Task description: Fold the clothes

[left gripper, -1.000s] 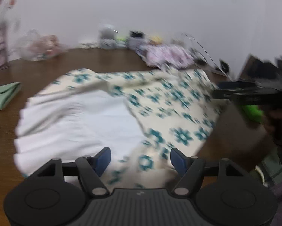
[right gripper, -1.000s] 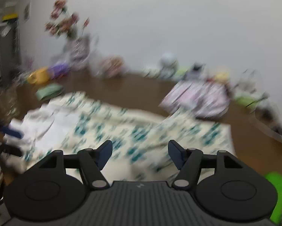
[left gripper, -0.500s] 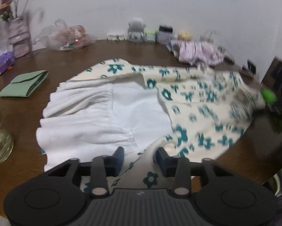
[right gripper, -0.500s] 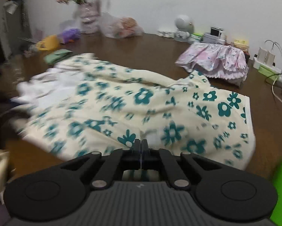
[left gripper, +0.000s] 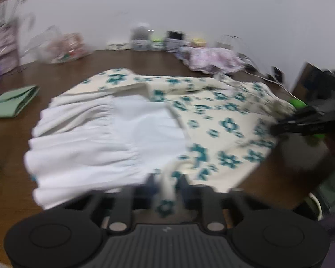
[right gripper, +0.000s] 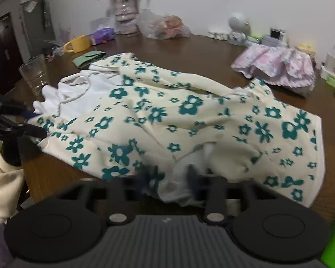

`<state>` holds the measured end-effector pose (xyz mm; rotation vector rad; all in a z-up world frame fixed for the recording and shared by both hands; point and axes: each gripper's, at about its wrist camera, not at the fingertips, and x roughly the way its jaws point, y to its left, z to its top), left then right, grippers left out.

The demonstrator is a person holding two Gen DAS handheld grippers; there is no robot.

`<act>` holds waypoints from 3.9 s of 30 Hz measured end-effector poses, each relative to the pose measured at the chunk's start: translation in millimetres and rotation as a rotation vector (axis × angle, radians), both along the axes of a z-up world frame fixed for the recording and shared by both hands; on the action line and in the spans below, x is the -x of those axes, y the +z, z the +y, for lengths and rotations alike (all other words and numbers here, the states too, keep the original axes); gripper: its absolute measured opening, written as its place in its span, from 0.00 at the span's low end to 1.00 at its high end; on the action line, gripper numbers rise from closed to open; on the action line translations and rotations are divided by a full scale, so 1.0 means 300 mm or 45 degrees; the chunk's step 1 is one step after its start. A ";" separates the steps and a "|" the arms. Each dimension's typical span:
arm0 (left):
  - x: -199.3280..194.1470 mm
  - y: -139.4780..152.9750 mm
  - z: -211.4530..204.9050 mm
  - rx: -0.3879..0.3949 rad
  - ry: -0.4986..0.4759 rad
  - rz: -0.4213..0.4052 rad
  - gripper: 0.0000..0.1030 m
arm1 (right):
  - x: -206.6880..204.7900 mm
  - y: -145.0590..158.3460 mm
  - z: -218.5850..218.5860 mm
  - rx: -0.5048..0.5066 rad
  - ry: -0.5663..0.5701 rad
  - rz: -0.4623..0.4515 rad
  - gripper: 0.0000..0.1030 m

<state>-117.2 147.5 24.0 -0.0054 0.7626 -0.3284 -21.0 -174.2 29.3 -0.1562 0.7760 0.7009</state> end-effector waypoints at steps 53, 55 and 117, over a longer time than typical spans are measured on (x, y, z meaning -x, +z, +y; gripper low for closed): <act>-0.500 0.091 -0.046 0.311 0.196 -0.011 0.62 | -0.297 0.026 0.051 -0.297 -0.409 -0.016 0.77; -0.436 0.089 -0.071 0.283 0.150 -0.015 0.75 | -0.254 0.032 0.042 -0.203 -0.337 -0.018 0.68; 0.071 -0.009 0.021 -0.098 -0.360 -0.112 0.70 | 0.319 0.052 -0.014 -0.103 0.082 -0.224 0.54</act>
